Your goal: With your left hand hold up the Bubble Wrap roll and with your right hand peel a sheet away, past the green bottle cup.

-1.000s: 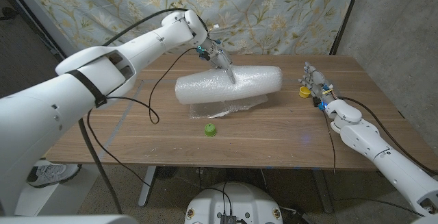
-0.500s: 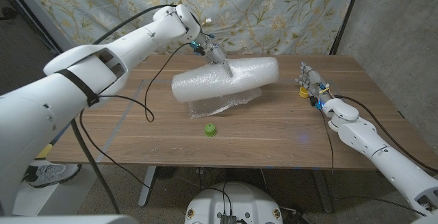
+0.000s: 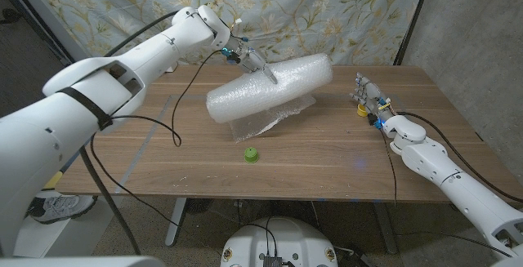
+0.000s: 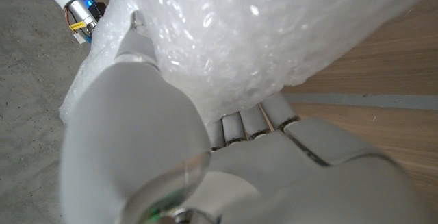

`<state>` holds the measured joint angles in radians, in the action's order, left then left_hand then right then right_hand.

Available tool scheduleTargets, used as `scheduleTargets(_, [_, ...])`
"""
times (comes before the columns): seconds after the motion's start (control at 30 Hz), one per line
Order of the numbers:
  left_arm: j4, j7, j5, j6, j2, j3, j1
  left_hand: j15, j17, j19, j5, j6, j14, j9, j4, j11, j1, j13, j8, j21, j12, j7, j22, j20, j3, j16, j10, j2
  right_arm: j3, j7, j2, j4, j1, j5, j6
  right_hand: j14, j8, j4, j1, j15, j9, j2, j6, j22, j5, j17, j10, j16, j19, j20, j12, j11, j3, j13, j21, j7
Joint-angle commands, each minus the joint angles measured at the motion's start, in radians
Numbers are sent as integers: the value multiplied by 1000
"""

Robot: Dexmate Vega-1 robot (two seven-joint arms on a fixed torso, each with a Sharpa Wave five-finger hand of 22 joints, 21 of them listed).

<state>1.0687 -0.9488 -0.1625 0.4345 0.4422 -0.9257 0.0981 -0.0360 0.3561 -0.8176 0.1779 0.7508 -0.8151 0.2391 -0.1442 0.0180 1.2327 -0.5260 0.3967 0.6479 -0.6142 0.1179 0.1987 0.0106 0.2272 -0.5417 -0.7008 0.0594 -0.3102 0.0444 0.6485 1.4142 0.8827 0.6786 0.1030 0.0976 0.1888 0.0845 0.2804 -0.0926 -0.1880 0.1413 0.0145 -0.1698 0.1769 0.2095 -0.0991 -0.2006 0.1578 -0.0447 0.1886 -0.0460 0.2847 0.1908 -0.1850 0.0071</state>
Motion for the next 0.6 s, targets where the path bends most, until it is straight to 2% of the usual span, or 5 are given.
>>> scheduleTargets(0.03, [34,62,-107,33,28,69,-44,-130,6,-3,10,16,-139,22,5,-38,99,-11,8,8,-6,4,3,0,4,5,-52,-110,11,0,13,8,10,2,3,11,5,6,-10,6,-6,1,8,-2,-1,-1,-8,-6,-3,4,6,-6,5,2,-7,2])
scheduleTargets(0.3, [100,151,-184,33,54,137,-112,-132,8,1,11,21,-143,26,4,-38,97,-17,10,13,-7,2,3,-1,6,9,-56,-114,15,-1,17,13,20,6,5,11,6,7,-9,6,-6,1,8,-2,-1,-1,-9,-6,-3,3,6,-4,6,2,-7,2])
scheduleTargets(0.6, [88,209,-260,-12,37,182,-168,-135,15,3,12,35,-149,34,1,-44,94,-26,18,23,-9,-8,2,2,4,12,-62,-113,16,-3,23,21,27,6,6,10,6,7,-10,5,-6,1,8,-2,-1,-1,-8,-6,-4,3,6,-5,6,2,-7,2])
